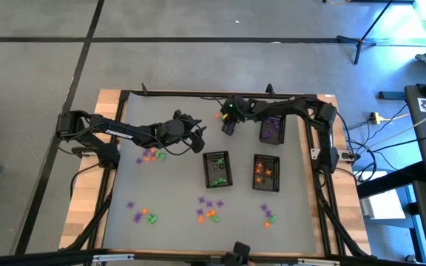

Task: Sort Halloween decoration
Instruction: Put the green skeleton toy into the bottom left bin

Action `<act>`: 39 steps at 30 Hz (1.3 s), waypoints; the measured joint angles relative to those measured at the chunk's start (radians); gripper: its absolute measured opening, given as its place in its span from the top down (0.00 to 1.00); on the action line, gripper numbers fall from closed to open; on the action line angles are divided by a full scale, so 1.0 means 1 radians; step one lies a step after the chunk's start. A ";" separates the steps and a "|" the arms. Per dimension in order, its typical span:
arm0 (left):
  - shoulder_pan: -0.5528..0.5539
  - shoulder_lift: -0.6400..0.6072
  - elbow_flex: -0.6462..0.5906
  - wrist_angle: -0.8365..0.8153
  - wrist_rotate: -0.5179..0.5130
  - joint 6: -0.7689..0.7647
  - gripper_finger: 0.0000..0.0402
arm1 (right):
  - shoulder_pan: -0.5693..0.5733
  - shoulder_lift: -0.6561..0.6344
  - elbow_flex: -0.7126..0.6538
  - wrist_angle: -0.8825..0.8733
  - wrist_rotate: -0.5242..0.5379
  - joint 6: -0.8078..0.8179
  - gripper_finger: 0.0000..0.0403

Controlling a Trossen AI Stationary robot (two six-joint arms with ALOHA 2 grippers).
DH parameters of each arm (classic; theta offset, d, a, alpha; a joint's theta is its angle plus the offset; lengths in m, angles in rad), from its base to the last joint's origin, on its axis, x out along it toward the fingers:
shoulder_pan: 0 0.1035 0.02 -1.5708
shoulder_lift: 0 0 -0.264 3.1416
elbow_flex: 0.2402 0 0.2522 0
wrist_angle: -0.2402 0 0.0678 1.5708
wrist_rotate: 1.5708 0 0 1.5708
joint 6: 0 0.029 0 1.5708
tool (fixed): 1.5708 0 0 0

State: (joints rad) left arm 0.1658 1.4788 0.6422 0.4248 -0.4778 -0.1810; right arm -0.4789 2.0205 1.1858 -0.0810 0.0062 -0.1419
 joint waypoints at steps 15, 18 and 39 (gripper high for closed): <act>0.000 0.000 0.000 -0.006 0.000 0.005 0.61 | 0.006 -0.067 -0.002 -0.179 0.006 -0.020 0.92; 0.000 0.000 0.000 -0.014 0.000 0.008 0.61 | 0.020 -0.139 -0.002 -0.282 -0.001 -0.015 0.91; 0.000 0.000 0.000 -0.077 -0.056 0.008 0.61 | 0.513 -0.356 -0.003 -0.446 -0.071 0.036 0.89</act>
State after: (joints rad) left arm 0.1661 1.4788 0.6426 0.3476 -0.5333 -0.1727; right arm 0.0338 1.6643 1.1831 -0.5269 -0.0652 -0.1055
